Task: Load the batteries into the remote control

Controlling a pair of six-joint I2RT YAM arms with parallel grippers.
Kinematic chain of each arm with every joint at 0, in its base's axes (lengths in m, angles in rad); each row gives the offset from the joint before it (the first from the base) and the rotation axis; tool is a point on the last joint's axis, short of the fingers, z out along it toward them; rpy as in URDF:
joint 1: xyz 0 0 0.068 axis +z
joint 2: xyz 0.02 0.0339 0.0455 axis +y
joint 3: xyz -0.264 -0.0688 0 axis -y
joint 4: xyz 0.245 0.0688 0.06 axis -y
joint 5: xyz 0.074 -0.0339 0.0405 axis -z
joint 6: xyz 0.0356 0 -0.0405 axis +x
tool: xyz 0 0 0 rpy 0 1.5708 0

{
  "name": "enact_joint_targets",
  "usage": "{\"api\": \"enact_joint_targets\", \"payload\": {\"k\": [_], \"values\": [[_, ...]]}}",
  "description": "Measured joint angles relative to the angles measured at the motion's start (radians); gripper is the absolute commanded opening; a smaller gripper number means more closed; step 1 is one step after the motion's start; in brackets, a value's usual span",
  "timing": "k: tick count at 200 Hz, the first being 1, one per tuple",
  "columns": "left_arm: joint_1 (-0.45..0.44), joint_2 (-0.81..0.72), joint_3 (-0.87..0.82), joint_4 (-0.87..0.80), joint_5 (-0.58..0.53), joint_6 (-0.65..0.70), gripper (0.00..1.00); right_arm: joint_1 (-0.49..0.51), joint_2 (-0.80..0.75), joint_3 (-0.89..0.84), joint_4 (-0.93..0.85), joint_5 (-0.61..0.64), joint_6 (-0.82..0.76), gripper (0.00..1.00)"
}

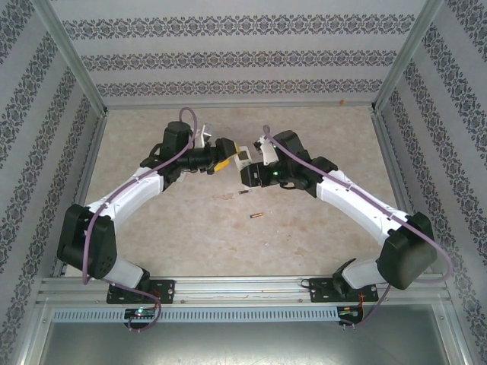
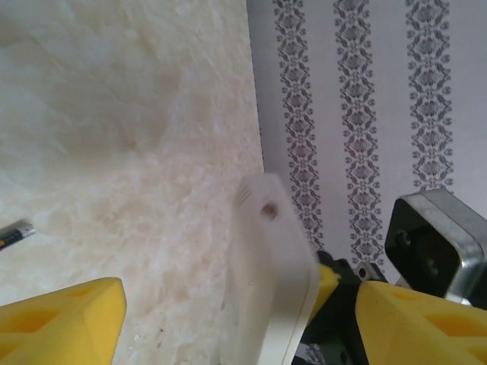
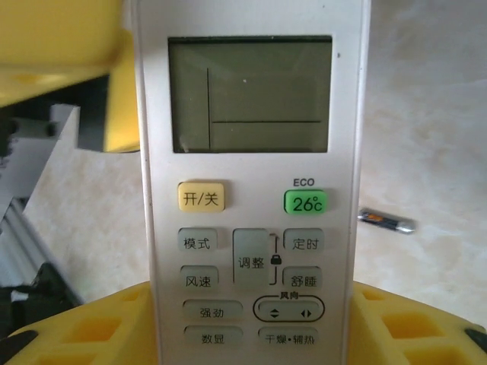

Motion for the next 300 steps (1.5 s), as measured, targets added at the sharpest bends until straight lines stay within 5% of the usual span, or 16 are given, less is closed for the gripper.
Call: {"api": "enact_joint_targets", "payload": {"k": [41,64,94,122,172,229,246,262,276,300], "values": [[-0.026,0.018,0.014,-0.025,-0.032,-0.032,0.19,0.047,0.0,0.0,0.003,-0.014,-0.024,0.59],[-0.027,0.019,0.014,-0.071,-0.084,-0.062,0.13,0.054,-0.003,0.0,-0.002,0.013,-0.052,0.78],[-0.026,0.011,0.014,-0.171,-0.205,-0.143,0.12,0.128,-0.127,-0.089,0.075,0.169,-0.184,0.85],[-0.026,-0.011,0.016,-0.29,-0.32,-0.233,0.12,0.312,-0.323,-0.301,0.288,0.383,-0.494,0.86],[-0.026,-0.026,0.018,-0.355,-0.379,-0.323,0.12,0.425,-0.183,-0.433,0.608,0.665,-0.92,0.63],[-0.026,-0.06,0.018,-0.377,-0.403,-0.34,0.12,0.41,-0.034,-0.413,0.752,0.744,-1.032,0.19],[-0.021,-0.066,0.018,-0.376,-0.42,-0.352,0.22,0.41,-0.023,-0.398,0.756,0.749,-1.032,0.12],[-0.02,-0.074,0.018,-0.378,-0.425,-0.346,0.58,0.409,-0.022,-0.382,0.739,0.737,-1.011,0.11],[-0.02,-0.089,0.018,-0.377,-0.432,-0.326,0.78,0.396,-0.027,-0.36,0.694,0.703,-0.957,0.14],[-0.015,-0.174,0.008,-0.352,-0.477,-0.243,0.92,0.276,-0.069,-0.291,0.544,0.459,-0.727,0.14]]}}
